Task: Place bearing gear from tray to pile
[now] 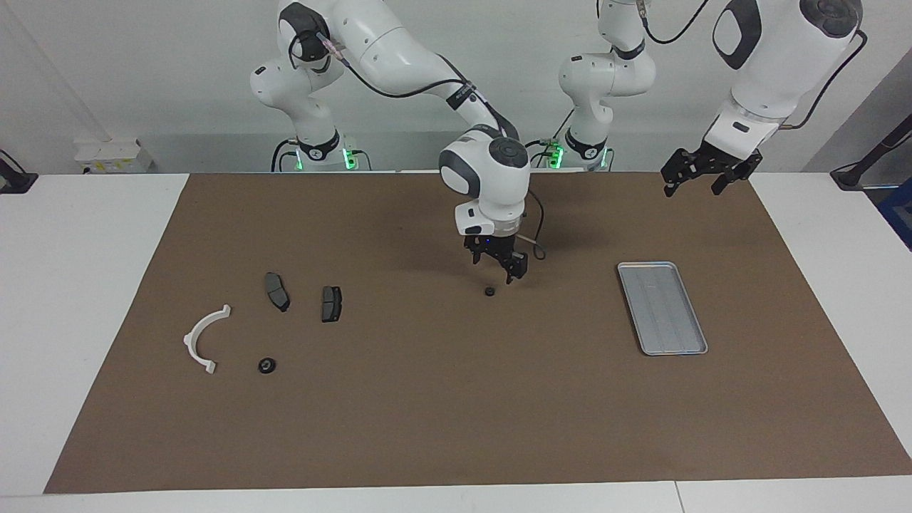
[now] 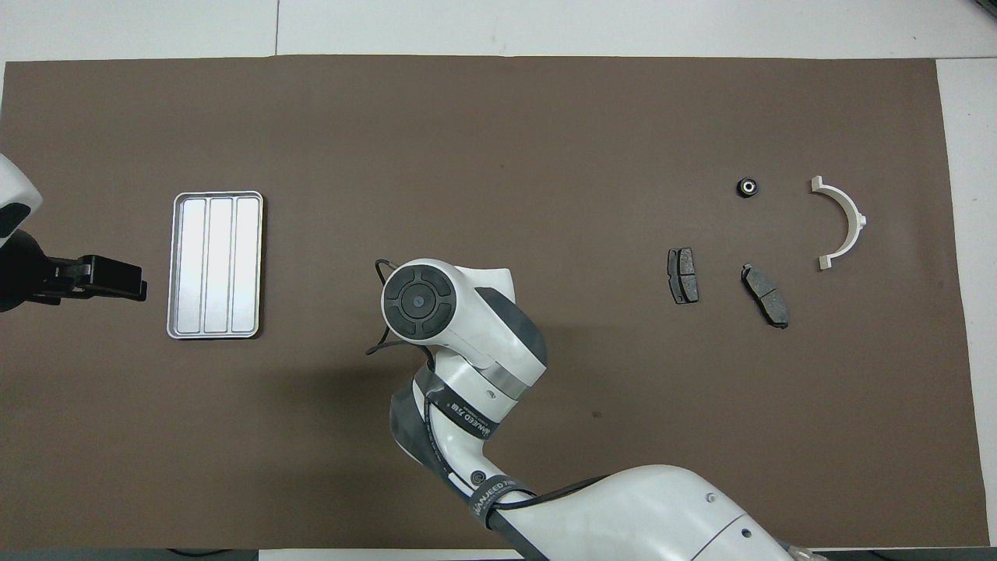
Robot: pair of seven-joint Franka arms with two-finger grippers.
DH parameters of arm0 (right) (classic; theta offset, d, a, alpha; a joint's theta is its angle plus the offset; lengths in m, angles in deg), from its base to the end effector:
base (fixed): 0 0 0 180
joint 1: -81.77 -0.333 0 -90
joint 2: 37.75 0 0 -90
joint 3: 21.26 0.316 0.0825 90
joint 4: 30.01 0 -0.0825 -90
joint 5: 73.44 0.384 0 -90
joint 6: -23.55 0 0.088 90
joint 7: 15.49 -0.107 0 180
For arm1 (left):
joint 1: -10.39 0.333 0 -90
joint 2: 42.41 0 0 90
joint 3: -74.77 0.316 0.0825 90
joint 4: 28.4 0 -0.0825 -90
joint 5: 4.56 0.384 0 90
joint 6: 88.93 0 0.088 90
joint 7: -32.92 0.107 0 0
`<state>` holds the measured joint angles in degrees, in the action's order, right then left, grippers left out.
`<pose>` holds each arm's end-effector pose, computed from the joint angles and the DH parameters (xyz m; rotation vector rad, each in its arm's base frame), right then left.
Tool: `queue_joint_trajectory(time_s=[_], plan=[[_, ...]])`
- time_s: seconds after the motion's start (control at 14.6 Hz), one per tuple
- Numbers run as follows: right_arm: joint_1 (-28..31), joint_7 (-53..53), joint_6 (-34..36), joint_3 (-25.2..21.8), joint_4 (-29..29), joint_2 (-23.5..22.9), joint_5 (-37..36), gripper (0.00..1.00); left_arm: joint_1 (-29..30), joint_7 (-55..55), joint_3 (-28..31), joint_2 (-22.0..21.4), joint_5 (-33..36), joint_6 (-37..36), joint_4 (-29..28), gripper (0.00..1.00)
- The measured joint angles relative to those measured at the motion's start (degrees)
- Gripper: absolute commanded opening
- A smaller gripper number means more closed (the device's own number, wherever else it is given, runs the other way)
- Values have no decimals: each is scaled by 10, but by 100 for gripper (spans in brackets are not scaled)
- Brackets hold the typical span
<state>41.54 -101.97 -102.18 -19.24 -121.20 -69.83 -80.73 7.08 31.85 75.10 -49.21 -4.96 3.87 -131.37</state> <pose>0.5210 0.4626 0.3125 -2.9428 1.0836 -0.1516 0.5160 -0.0274 0.5853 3.1342 -0.0515 -0.0926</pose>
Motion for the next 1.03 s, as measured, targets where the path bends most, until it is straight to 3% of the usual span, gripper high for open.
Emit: queue_joint_trajectory(time_s=[1.03], plan=[[1, 14, 4, 4, 9, -22, -9, 96, 0, 0, -1, 0, 0, 0, 0, 100]])
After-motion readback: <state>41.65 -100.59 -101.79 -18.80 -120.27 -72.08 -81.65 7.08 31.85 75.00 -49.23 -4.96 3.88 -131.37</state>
